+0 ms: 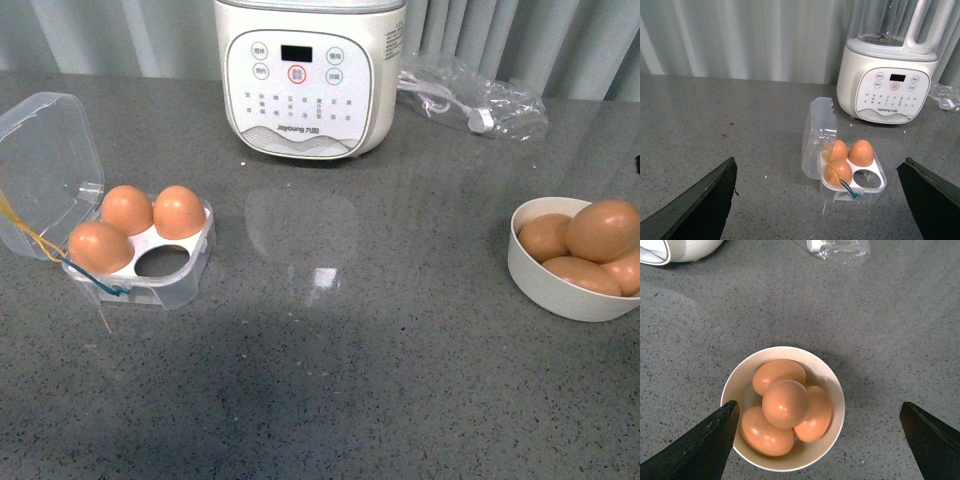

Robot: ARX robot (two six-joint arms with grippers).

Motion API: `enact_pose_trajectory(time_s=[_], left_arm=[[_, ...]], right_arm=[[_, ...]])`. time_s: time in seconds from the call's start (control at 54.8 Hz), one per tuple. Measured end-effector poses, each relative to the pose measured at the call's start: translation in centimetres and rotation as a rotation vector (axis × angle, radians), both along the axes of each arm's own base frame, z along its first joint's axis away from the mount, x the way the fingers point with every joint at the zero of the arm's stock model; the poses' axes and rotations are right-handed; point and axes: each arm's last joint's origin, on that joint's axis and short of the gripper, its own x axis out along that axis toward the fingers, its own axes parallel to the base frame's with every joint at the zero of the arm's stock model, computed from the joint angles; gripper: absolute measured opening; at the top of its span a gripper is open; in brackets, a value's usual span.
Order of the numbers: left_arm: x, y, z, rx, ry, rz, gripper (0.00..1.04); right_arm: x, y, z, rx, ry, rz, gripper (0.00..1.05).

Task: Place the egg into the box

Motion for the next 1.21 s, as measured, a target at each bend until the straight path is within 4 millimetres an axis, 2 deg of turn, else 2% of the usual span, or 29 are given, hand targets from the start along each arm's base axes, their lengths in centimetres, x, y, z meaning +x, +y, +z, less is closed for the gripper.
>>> enact_pose_trajectory(time_s=[0.256,0.584,0.712,0.822,0.913,1.041,1.205], left_arm=[[0.0,0.0,0.0,0.000,0.000,0.000,0.98],[0.0,0.0,0.0,0.000,0.000,0.000,0.98],[0.0,0.0,0.0,0.000,0.000,0.000,0.98],[0.0,0.0,0.0,0.000,0.000,0.000,0.98],[0.0,0.0,0.0,0.000,0.000,0.000,0.98],[0.0,0.0,0.0,0.000,0.000,0.000,0.98],[0.0,0.0,0.0,0.000,0.000,0.000,0.98]], right_arm=[[3.0,0.7,-2.1,0.028,0.124,0.009,0.97],[4.8,1.4,-4.9,0.030,0.178,-0.004,0.96],[4.9,1.5,-5.2,0.030,0.175,-0.006,0.79],[4.9,1.5,-5.2,0.032,0.175,-0.007,0.56],[4.9,1.5,-5.2,0.032,0.178,-0.008,0.44],[4.5,2.0,-4.1,0.034,0.156,0.017,0.42],[3.8,4.3,0.4,0.074,0.035,0.186,0.42]])
